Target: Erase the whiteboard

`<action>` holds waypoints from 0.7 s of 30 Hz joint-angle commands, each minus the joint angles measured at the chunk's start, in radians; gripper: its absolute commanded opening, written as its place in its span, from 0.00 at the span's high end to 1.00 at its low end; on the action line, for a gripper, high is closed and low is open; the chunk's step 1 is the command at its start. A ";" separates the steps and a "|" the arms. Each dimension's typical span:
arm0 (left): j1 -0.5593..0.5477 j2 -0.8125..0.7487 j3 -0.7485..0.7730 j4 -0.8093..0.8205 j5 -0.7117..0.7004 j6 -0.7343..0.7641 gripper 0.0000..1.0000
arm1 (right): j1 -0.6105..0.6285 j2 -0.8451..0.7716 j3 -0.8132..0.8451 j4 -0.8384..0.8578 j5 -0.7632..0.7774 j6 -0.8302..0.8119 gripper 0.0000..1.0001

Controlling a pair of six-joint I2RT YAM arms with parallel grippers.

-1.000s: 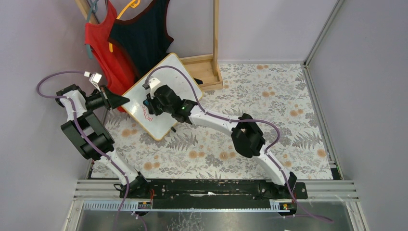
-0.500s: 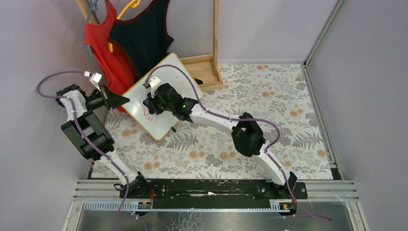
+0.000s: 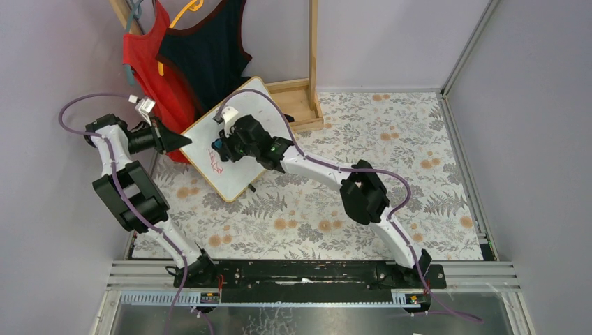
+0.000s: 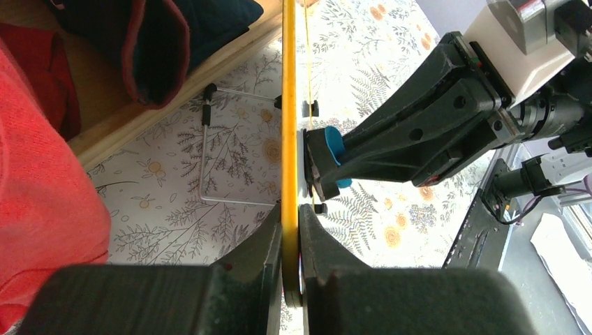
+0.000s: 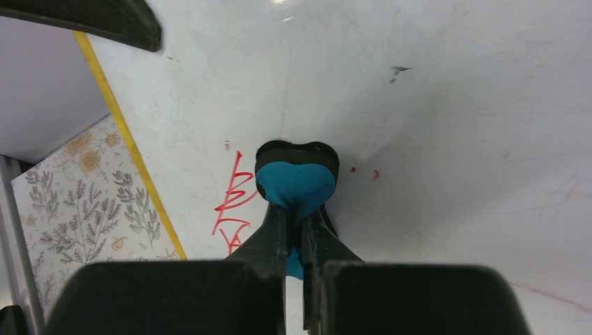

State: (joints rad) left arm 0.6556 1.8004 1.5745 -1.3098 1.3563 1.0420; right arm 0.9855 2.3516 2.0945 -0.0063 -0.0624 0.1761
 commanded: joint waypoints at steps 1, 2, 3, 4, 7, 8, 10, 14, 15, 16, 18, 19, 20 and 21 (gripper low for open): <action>-0.012 -0.052 0.024 -0.035 -0.079 0.003 1.00 | -0.143 -0.014 -0.036 0.059 0.185 -0.063 1.00; -0.012 -0.053 0.022 -0.033 -0.079 0.004 1.00 | -0.153 -0.017 -0.039 0.060 0.188 -0.063 1.00; -0.011 -0.052 0.022 -0.033 -0.080 0.002 1.00 | -0.162 -0.019 -0.041 0.060 0.190 -0.063 1.00; -0.011 -0.052 0.022 -0.032 -0.079 0.002 1.00 | -0.171 -0.021 -0.043 0.059 0.194 -0.063 1.00; -0.012 -0.051 0.019 -0.031 -0.082 0.002 1.00 | -0.191 -0.029 -0.052 0.062 0.197 -0.063 1.00; -0.012 -0.050 0.017 -0.029 -0.081 0.003 1.00 | -0.193 -0.031 -0.053 0.063 0.195 -0.063 1.00; -0.013 -0.048 0.014 -0.024 -0.080 0.002 1.00 | -0.192 -0.026 -0.045 0.057 0.179 -0.060 1.00; -0.013 -0.041 0.010 -0.020 -0.074 -0.001 1.00 | -0.176 -0.019 -0.042 0.056 0.143 -0.045 1.00; -0.013 -0.041 0.010 -0.021 -0.074 -0.001 1.00 | -0.165 -0.018 -0.042 0.058 0.147 -0.047 1.00; -0.013 -0.041 0.009 -0.021 -0.076 0.001 1.00 | -0.152 -0.017 -0.044 0.060 0.147 -0.051 1.00; -0.014 -0.043 0.009 -0.019 -0.079 -0.001 1.00 | -0.118 -0.018 -0.046 0.063 0.147 -0.057 1.00; -0.016 -0.042 0.009 -0.019 -0.081 -0.001 1.00 | -0.100 -0.018 -0.051 0.066 0.145 -0.059 1.00; -0.015 -0.044 0.009 -0.019 -0.081 -0.001 1.00 | -0.081 -0.019 -0.054 0.070 0.145 -0.064 1.00; -0.015 -0.043 0.009 -0.019 -0.080 -0.001 1.00 | -0.063 -0.019 -0.056 0.073 0.150 -0.071 1.00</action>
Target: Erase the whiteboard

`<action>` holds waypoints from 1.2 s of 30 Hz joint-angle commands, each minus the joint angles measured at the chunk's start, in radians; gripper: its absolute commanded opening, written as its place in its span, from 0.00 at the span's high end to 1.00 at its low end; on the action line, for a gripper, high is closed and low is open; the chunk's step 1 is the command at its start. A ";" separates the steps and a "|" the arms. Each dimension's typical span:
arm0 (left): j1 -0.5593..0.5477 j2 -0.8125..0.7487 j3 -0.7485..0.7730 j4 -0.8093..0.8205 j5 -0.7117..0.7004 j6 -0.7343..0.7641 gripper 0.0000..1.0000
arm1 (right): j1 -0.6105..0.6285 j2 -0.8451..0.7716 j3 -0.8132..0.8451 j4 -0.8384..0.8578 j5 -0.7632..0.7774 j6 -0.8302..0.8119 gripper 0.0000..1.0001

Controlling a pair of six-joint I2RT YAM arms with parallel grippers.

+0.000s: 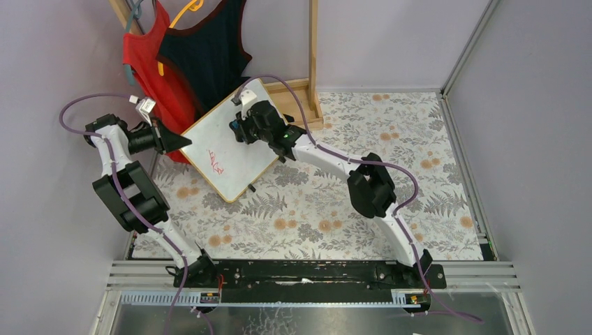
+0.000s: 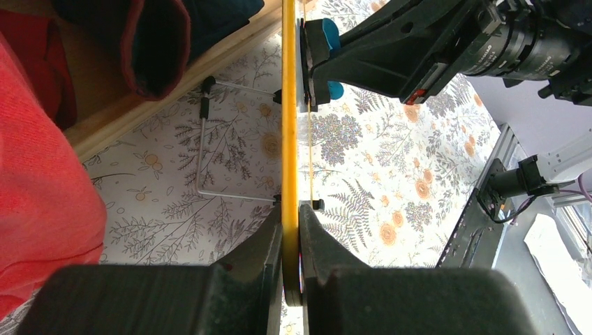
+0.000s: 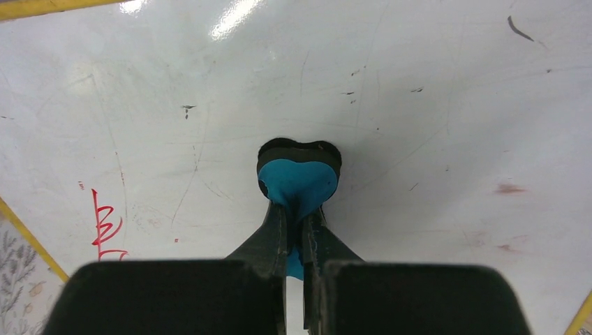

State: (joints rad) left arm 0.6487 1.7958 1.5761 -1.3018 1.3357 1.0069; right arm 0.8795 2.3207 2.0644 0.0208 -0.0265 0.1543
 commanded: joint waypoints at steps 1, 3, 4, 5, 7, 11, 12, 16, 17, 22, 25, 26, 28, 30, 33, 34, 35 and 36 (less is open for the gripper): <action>-0.008 -0.038 0.007 -0.026 -0.059 0.032 1.00 | 0.062 0.013 -0.025 0.048 0.117 -0.054 1.00; -0.008 -0.038 0.007 -0.025 -0.058 0.031 1.00 | 0.094 0.018 -0.020 0.051 0.112 -0.056 1.00; -0.008 -0.039 0.007 -0.025 -0.057 0.030 1.00 | 0.108 0.021 -0.017 0.049 0.107 -0.050 1.00; -0.010 -0.039 0.008 -0.025 -0.057 0.031 1.00 | 0.122 0.023 -0.014 0.050 0.102 -0.046 1.00; -0.010 -0.039 0.005 -0.024 -0.058 0.030 1.00 | 0.148 0.028 -0.013 0.054 0.095 -0.040 1.00; -0.013 -0.041 0.000 -0.021 -0.056 0.030 1.00 | 0.195 0.041 0.001 0.051 0.085 -0.036 1.00; -0.014 -0.042 -0.002 -0.020 -0.056 0.030 1.00 | 0.204 0.041 0.004 0.053 0.084 -0.032 1.00; -0.015 -0.046 -0.010 -0.010 -0.055 0.023 1.00 | 0.231 0.040 0.004 0.060 0.071 -0.014 1.00; -0.016 -0.047 -0.012 -0.009 -0.054 0.023 1.00 | 0.238 0.040 0.002 0.063 0.066 -0.009 1.00; -0.016 -0.050 -0.020 -0.004 -0.054 0.022 1.00 | 0.258 0.050 0.005 0.065 0.069 -0.006 1.00; -0.016 -0.053 -0.025 -0.004 -0.056 0.026 1.00 | 0.256 0.059 0.014 0.054 0.090 -0.010 1.00; -0.015 -0.056 -0.027 -0.004 -0.056 0.026 1.00 | 0.254 0.061 0.016 0.052 0.102 -0.013 1.00; -0.015 -0.057 -0.029 -0.004 -0.055 0.026 1.00 | 0.243 0.067 0.018 0.050 0.115 -0.017 1.00; -0.016 -0.056 -0.031 -0.004 -0.055 0.027 1.00 | 0.224 0.071 0.018 0.047 0.121 -0.012 1.00; -0.015 -0.056 -0.033 -0.004 -0.060 0.029 1.00 | 0.181 0.063 -0.003 0.051 0.123 0.002 1.00; -0.015 -0.057 -0.032 -0.004 -0.061 0.030 1.00 | 0.166 0.058 -0.013 0.053 0.128 0.003 1.00; -0.016 -0.055 -0.031 -0.004 -0.063 0.030 1.00 | 0.147 0.051 -0.023 0.057 0.132 0.001 1.00; -0.015 -0.055 -0.030 -0.004 -0.063 0.029 1.00 | 0.132 0.045 -0.033 0.059 0.137 -0.004 1.00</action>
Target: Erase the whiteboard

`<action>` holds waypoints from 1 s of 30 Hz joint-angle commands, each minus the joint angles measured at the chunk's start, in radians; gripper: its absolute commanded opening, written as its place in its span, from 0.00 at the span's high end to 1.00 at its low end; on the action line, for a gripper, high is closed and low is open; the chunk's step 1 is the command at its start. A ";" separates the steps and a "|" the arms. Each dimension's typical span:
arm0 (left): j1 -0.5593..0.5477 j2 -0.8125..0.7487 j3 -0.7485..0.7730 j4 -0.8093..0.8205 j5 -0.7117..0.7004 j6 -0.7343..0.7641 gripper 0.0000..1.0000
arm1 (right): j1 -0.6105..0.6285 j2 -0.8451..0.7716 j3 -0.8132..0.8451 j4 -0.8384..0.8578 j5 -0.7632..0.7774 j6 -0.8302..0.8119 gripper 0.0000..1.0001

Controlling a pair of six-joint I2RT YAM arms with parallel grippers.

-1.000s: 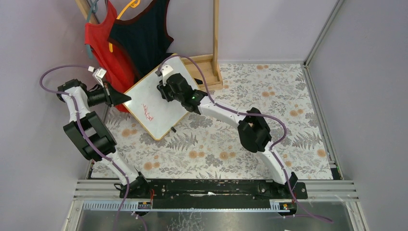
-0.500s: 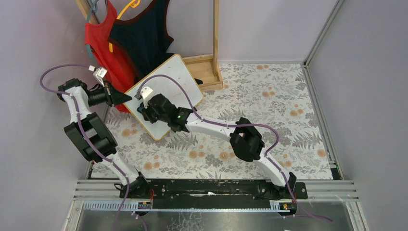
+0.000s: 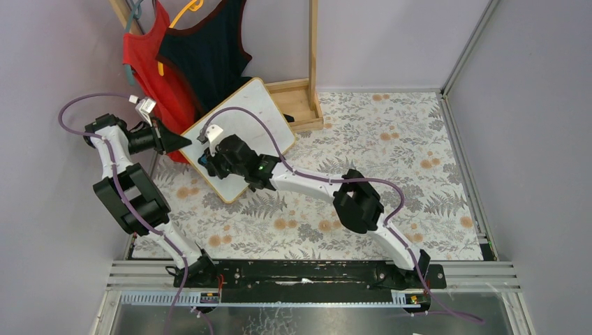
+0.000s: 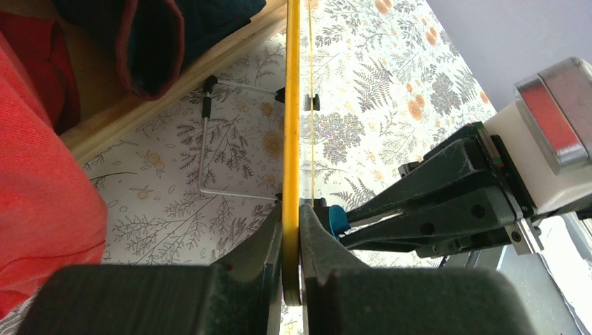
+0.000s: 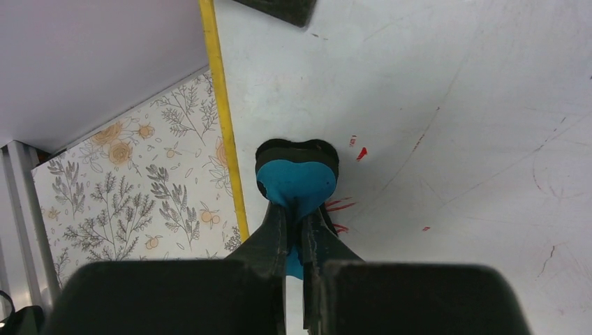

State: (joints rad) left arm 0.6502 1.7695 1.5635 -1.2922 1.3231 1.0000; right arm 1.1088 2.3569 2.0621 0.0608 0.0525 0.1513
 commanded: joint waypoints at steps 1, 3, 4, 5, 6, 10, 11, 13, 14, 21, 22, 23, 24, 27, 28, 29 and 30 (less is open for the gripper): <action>-0.017 -0.029 -0.017 -0.013 -0.050 0.036 1.00 | -0.111 0.001 -0.040 0.020 0.065 -0.006 1.00; -0.017 -0.028 -0.016 -0.013 -0.048 0.034 1.00 | -0.139 -0.018 -0.060 0.022 0.070 -0.011 1.00; -0.017 -0.028 -0.016 -0.012 -0.048 0.035 1.00 | -0.152 -0.027 -0.068 0.023 0.068 -0.011 1.00; -0.017 -0.027 -0.016 -0.012 -0.045 0.033 1.00 | -0.166 -0.035 -0.073 0.025 0.066 -0.010 1.00; -0.017 -0.027 -0.015 -0.012 -0.044 0.033 1.00 | -0.177 -0.043 -0.080 0.025 0.067 -0.011 1.00; -0.017 -0.028 -0.017 -0.012 -0.047 0.034 1.00 | -0.206 -0.067 -0.097 0.031 0.073 -0.018 1.00; -0.018 -0.027 -0.017 -0.012 -0.047 0.034 1.00 | -0.208 -0.071 -0.097 0.031 0.078 -0.023 1.00; -0.017 -0.027 -0.016 -0.012 -0.050 0.033 1.00 | -0.210 -0.078 -0.100 0.034 0.085 -0.027 1.00; -0.017 -0.027 -0.018 -0.012 -0.049 0.034 1.00 | -0.210 -0.079 -0.100 0.035 0.081 -0.026 1.00; -0.018 -0.023 -0.019 -0.012 -0.041 0.035 1.00 | -0.165 -0.065 -0.074 0.035 0.032 0.010 1.00; -0.018 -0.023 -0.019 -0.012 -0.041 0.035 1.00 | -0.151 -0.059 -0.064 0.033 0.033 0.010 1.00; -0.018 -0.022 -0.019 -0.012 -0.043 0.034 1.00 | -0.136 -0.054 -0.053 0.029 0.030 0.009 1.00; -0.018 -0.023 -0.019 -0.012 -0.045 0.034 1.00 | -0.118 -0.049 -0.038 0.025 0.032 0.006 1.00; -0.018 -0.022 -0.021 -0.012 -0.045 0.037 1.00 | -0.068 -0.032 -0.001 0.015 0.036 0.001 1.00; -0.019 -0.023 -0.022 -0.013 -0.046 0.037 1.00 | -0.052 -0.027 0.012 0.013 0.032 0.002 1.00; -0.018 -0.023 -0.022 -0.012 -0.046 0.038 1.00 | -0.036 -0.019 0.028 0.007 0.033 0.000 1.00; -0.018 -0.022 -0.022 -0.012 -0.045 0.038 1.00 | -0.022 -0.009 0.045 -0.001 0.033 -0.002 1.00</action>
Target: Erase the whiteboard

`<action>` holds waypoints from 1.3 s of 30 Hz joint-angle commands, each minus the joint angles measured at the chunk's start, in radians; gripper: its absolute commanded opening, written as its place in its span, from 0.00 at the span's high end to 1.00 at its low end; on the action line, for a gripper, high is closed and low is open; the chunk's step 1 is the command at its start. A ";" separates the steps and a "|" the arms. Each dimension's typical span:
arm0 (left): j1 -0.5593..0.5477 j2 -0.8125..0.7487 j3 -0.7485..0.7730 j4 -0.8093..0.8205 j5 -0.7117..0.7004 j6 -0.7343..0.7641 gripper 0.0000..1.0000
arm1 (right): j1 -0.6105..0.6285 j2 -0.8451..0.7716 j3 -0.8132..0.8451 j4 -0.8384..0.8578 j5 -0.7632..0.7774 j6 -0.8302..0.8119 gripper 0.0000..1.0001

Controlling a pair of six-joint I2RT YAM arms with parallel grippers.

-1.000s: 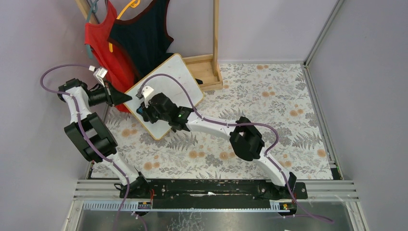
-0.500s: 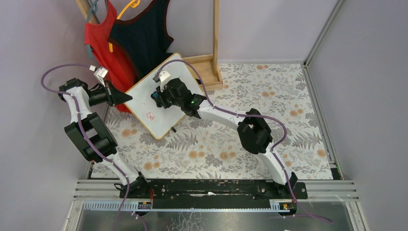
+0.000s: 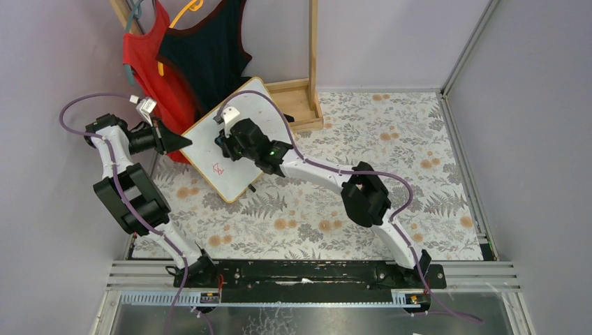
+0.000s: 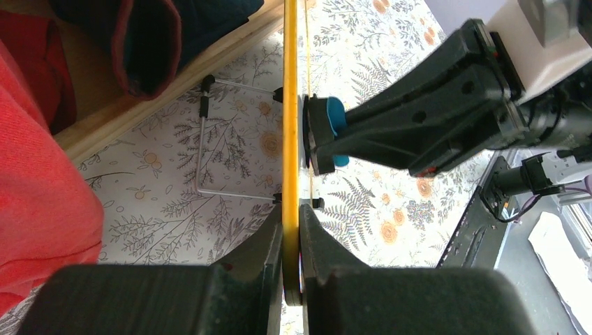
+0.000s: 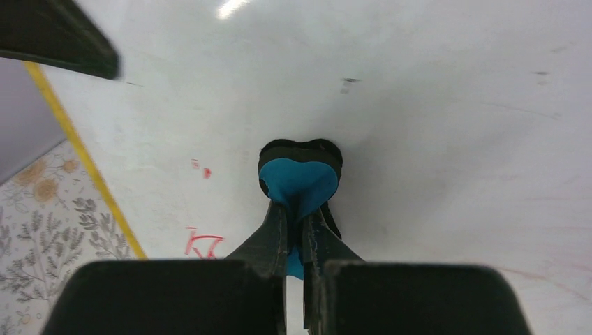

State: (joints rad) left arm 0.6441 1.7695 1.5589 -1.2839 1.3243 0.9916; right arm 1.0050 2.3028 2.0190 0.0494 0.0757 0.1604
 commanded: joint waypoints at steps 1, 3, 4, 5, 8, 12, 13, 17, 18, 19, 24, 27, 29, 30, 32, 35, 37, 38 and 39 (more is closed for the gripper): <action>-0.012 -0.023 -0.018 -0.020 -0.045 0.045 1.00 | 0.094 0.054 0.105 0.004 0.007 -0.008 1.00; -0.011 -0.025 -0.018 -0.020 -0.045 0.046 1.00 | 0.114 0.069 0.126 0.000 0.003 -0.004 1.00; -0.012 -0.024 -0.019 -0.020 -0.044 0.045 1.00 | 0.121 0.075 0.130 0.000 -0.001 0.001 1.00; -0.012 -0.026 -0.020 -0.020 -0.043 0.047 1.00 | 0.125 0.078 0.135 0.000 -0.006 0.004 1.00; -0.012 -0.025 -0.022 -0.020 -0.044 0.049 1.00 | 0.136 0.084 0.137 0.000 -0.010 0.007 1.00; -0.011 -0.027 -0.028 -0.020 -0.042 0.051 1.00 | 0.136 0.090 0.139 -0.007 0.006 -0.009 1.00; -0.013 -0.028 -0.029 -0.020 -0.042 0.050 1.00 | 0.136 0.092 0.140 -0.009 0.019 -0.019 1.00; -0.012 -0.032 -0.032 -0.020 -0.045 0.050 1.00 | 0.116 0.104 0.159 -0.020 0.038 -0.044 1.00; -0.012 -0.034 -0.033 -0.020 -0.046 0.050 1.00 | 0.106 0.105 0.163 -0.023 0.038 -0.044 1.00; -0.012 -0.036 -0.034 -0.020 -0.047 0.050 1.00 | 0.087 0.106 0.165 -0.024 0.036 -0.042 1.00; -0.012 -0.039 -0.031 -0.019 -0.052 0.049 1.00 | 0.005 0.096 0.164 -0.029 0.016 -0.027 1.00; -0.013 -0.036 -0.029 -0.020 -0.050 0.048 1.00 | -0.050 0.080 0.143 -0.029 0.013 -0.027 1.00; -0.012 -0.035 -0.028 -0.020 -0.049 0.047 1.00 | -0.084 0.067 0.122 -0.024 0.013 -0.029 1.00; -0.011 -0.032 -0.028 -0.020 -0.048 0.045 1.00 | -0.100 0.060 0.114 -0.021 0.014 -0.029 1.00; -0.012 -0.030 -0.029 -0.020 -0.048 0.047 1.00 | -0.130 0.050 0.103 -0.020 0.016 -0.035 1.00; -0.012 -0.030 -0.031 -0.020 -0.051 0.047 1.00 | -0.165 0.037 0.097 -0.023 0.029 -0.046 1.00; -0.012 -0.030 -0.030 -0.020 -0.053 0.048 1.00 | -0.183 0.020 0.083 -0.022 0.034 -0.051 1.00; -0.012 -0.030 -0.029 -0.015 -0.054 0.042 1.00 | -0.187 0.011 0.072 -0.015 0.037 -0.053 1.00; -0.012 -0.030 -0.028 -0.013 -0.054 0.040 1.00 | -0.190 0.003 0.058 -0.011 0.040 -0.055 1.00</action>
State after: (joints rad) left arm 0.6449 1.7641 1.5448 -1.2659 1.3266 0.9844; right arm 0.9081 2.3417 2.1231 0.0116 -0.0502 0.1566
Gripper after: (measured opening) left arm 0.069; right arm 0.056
